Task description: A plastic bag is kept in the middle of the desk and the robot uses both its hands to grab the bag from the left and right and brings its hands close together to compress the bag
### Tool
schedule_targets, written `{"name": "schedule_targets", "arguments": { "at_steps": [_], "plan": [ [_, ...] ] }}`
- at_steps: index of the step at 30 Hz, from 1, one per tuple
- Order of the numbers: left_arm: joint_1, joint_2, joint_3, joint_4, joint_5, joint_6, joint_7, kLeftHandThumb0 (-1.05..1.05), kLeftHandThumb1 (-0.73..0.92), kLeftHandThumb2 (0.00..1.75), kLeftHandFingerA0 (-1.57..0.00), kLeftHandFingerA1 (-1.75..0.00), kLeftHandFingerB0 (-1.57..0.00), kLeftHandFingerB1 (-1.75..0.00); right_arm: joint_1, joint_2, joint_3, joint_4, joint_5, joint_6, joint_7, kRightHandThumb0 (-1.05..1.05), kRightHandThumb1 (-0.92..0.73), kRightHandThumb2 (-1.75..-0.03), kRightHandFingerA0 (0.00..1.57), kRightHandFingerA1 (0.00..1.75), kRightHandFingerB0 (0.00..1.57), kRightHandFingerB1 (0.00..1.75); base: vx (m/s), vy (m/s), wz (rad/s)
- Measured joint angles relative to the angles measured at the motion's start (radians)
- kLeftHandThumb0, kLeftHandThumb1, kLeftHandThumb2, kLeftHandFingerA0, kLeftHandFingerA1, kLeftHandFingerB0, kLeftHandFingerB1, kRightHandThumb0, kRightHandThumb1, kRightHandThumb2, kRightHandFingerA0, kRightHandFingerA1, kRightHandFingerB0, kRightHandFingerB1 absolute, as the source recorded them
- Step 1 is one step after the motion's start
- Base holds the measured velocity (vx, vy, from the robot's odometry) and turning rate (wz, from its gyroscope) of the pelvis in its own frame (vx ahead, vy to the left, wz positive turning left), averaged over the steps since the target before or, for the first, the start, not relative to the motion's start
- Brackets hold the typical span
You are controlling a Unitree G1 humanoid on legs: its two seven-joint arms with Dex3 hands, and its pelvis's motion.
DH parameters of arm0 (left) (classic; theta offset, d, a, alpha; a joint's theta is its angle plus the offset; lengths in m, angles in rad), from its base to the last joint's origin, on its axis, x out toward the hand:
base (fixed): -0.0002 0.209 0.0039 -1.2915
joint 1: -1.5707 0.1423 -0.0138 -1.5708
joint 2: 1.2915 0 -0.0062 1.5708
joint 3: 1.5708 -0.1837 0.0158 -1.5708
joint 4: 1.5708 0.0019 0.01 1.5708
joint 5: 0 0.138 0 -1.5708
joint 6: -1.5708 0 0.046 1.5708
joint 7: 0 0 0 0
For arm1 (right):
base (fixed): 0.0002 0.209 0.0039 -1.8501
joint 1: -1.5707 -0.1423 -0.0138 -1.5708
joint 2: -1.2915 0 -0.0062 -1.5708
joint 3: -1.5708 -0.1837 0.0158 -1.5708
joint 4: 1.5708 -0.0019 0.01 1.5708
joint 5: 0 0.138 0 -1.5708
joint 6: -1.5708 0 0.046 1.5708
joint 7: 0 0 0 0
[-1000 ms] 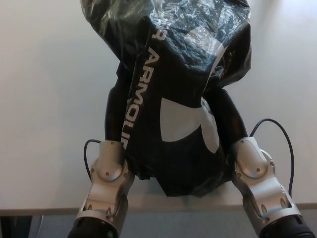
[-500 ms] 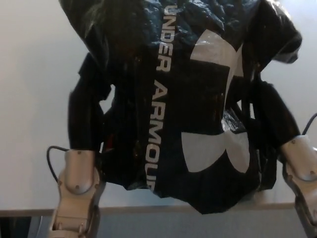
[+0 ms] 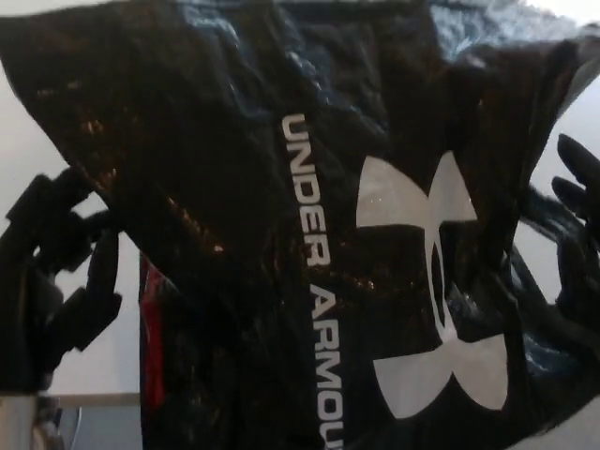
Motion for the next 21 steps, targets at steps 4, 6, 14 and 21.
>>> {"name": "schedule_targets", "arguments": {
  "at_steps": [4, 6, 14, 21],
  "plan": [
    [0.089, -0.019, 0.01, -0.003, -0.068, 0.003, -0.038, -0.61, 0.78, 0.63, -0.68, -0.68, -0.49, -0.4, 0.044, -0.001, -0.024, -0.004, 0.026, -0.007, 0.015, -0.84, -0.8, -1.14, 0.06, 0.38, 0.06, 0.18, 0.0, 0.0, 0.0],
    [0.104, -0.019, 0.015, -0.003, -0.096, 0.003, -0.055, -0.65, 0.79, 0.63, -0.64, -0.56, -0.45, -0.36, 0.053, -0.001, -0.026, -0.006, 0.033, -0.011, 0.022, -0.72, -0.74, -1.14, 0.01, 0.41, 0.0, 0.26, 0.0, 0.0, 0.0],
    [0.067, 0.001, 0.089, 0.049, -0.15, -0.002, -0.096, -0.63, 0.87, 0.66, -0.34, -0.38, -0.27, -0.3, 0.058, -0.002, -0.032, -0.013, 0.054, -0.016, 0.042, -0.85, -0.8, -1.16, 0.05, 0.38, 0.06, 0.18, 0.0, 0.0, 0.0],
    [0.02, 0.047, 0.147, 0.046, -0.172, 0.008, -0.106, -0.69, 0.73, 0.99, -0.2, -0.47, -0.14, -0.41, 0.04, -0.002, -0.053, -0.018, 0.075, -0.014, 0.046, -0.75, -0.75, -1.16, 0.01, 0.38, 0.0, 0.24, 0.0, 0.0, 0.0]
  ]
}}
